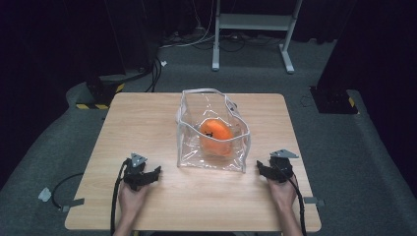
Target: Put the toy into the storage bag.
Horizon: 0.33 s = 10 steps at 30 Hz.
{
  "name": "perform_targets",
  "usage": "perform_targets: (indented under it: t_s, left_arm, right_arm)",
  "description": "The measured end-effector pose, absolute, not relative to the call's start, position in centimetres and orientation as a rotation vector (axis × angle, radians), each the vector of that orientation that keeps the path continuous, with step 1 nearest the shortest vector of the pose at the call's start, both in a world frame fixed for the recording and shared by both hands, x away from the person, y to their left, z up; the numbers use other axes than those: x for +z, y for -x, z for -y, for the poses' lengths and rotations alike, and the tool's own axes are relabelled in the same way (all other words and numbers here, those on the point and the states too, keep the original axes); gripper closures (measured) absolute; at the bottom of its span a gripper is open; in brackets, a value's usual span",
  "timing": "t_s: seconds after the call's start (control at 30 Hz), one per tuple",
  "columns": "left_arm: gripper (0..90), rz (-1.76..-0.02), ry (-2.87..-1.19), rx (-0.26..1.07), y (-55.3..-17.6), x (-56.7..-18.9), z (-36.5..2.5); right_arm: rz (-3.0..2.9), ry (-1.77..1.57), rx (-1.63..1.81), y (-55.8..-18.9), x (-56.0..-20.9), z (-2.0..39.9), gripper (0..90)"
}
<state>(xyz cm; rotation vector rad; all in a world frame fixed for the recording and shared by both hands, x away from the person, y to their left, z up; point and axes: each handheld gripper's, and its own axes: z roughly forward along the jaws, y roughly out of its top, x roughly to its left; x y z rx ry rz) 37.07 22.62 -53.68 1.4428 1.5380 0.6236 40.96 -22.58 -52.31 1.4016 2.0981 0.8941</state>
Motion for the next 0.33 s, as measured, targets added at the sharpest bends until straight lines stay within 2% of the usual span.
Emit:
perform_targets:
  t_s: [0.33]
  left_arm:
    - [27.7,-1.541,-1.432,0.624,-37.06,-53.69,-22.58]
  right_arm:
    - [-2.091,-1.411,0.890,-40.87,-52.32,22.46,34.6]
